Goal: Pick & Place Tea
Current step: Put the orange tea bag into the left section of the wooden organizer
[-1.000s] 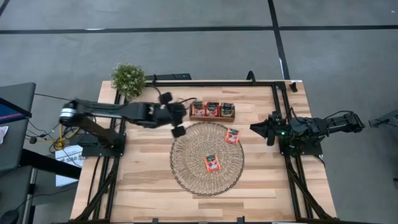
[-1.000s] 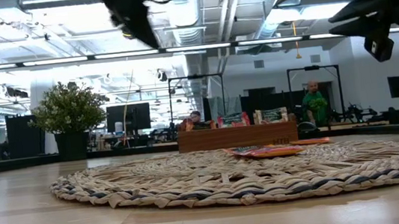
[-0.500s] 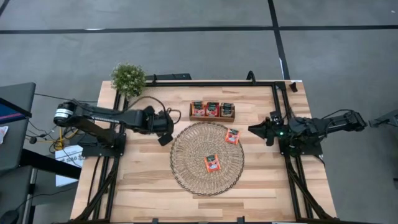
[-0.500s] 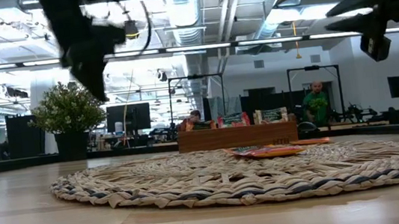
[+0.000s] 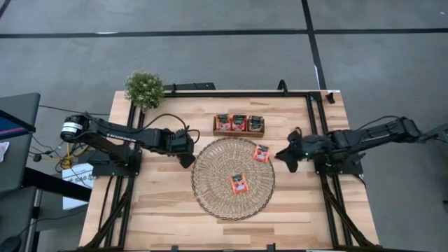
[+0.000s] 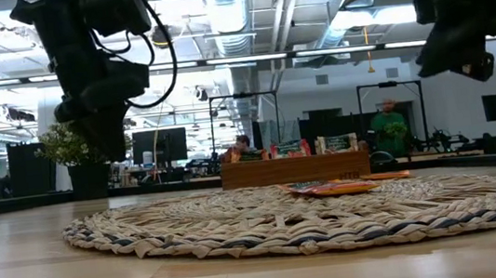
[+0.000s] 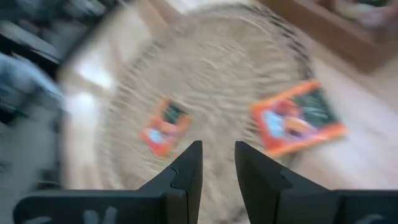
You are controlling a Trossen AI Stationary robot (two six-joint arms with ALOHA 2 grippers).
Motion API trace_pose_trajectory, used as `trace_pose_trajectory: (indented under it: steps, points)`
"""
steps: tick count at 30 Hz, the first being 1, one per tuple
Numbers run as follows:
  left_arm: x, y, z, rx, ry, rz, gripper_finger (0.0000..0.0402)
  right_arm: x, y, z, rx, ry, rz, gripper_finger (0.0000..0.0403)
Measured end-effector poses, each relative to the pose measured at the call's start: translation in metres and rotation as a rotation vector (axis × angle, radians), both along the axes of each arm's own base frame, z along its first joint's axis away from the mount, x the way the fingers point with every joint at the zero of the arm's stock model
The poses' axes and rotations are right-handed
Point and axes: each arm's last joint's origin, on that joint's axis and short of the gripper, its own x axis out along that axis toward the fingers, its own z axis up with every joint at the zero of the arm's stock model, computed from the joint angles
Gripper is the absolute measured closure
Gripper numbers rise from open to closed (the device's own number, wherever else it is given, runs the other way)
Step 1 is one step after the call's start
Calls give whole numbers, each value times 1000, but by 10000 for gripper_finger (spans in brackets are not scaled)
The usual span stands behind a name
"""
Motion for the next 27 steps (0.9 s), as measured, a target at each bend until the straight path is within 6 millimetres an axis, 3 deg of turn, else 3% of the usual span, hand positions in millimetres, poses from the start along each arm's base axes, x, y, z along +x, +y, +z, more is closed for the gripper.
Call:
trace_pose_trajectory:
  steps: [6,12,19,23,27]
  points:
    - [1,0,1,9,-15,3,289,15,-12,13,-155,258,21,317]
    - [1,1,1,27,-13,4,289,35,-29,13,-268,349,52,317]
    - [1,2,1,86,1,-14,289,50,-44,3,-270,445,94,314]
    - [1,3,2,122,8,-21,289,56,-49,-2,-236,471,106,291]
    - [1,4,2,147,9,-15,289,60,-50,-9,-221,500,140,243]
